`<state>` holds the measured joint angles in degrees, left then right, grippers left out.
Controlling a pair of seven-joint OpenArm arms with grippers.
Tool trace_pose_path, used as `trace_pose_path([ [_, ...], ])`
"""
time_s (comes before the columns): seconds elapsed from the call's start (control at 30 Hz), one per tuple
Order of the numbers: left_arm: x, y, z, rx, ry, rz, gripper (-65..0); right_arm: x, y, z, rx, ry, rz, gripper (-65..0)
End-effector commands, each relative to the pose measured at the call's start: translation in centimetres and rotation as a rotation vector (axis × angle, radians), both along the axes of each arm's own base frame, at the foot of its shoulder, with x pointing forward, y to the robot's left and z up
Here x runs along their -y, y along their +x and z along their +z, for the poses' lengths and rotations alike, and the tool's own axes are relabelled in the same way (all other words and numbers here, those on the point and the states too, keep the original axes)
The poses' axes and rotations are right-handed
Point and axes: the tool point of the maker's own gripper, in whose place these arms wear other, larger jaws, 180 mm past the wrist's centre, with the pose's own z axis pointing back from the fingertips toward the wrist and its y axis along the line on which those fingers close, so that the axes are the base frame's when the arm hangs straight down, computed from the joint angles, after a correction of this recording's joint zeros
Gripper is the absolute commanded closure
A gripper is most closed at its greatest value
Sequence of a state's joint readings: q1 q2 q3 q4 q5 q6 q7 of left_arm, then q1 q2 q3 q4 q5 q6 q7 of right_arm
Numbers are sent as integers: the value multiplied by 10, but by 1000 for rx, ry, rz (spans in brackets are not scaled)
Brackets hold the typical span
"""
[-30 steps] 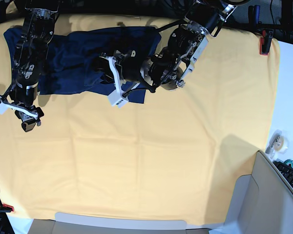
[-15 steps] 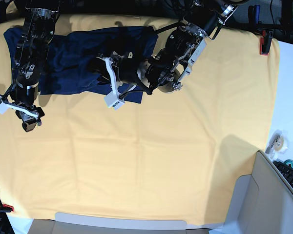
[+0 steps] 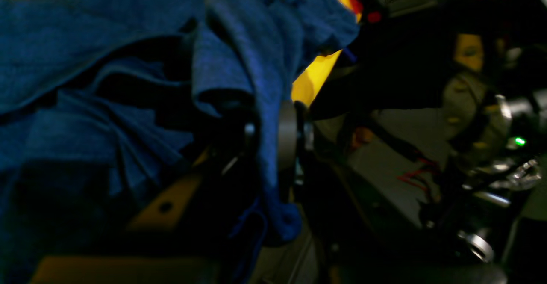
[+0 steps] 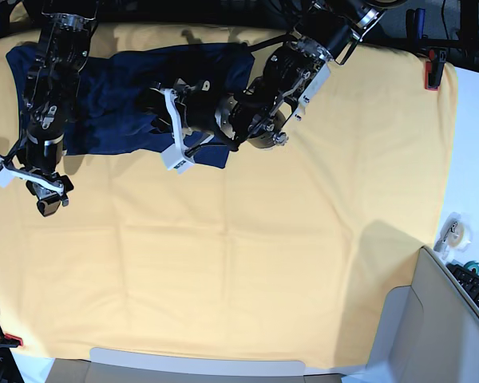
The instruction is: Fold the T-shirt properly
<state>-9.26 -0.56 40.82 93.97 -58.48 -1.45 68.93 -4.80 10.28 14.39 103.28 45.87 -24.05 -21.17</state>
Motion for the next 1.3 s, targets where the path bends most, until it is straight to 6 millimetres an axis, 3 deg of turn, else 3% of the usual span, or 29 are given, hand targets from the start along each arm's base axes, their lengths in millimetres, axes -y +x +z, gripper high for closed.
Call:
trace_pose_path([
  [0.0, 6, 7, 16, 25, -48, 5, -74, 5, 5, 18, 52, -35, -4, -319],
  [0.37, 6, 5, 16, 17, -52, 6, -274, 5, 5, 18, 52, -35, -3, -319],
  [0.63, 2, 15, 21, 26, -66, 36, -281, 5, 5, 18, 52, -35, -3, -319],
  [0.87, -17, 39, 59, 128, -132, 119, -281, 5, 5, 18, 52, -37, -3, -319],
  [0.97, -30, 50, 63, 146, -132, 162, -280, 5, 5, 19, 52, -38, -3, -319],
  [1.07, -42, 47, 48, 127, -92, 176, -240, 5, 5, 19, 52, -38, -3, -319],
  [1.23, -56, 30, 22, 64, -42, 185, -8, 6, 5, 18, 50, -38, -3, -319],
  [1.27, -56, 26, 18, 37, -34, 193, 0, 6, 5, 18, 49, -39, -3, -319],
])
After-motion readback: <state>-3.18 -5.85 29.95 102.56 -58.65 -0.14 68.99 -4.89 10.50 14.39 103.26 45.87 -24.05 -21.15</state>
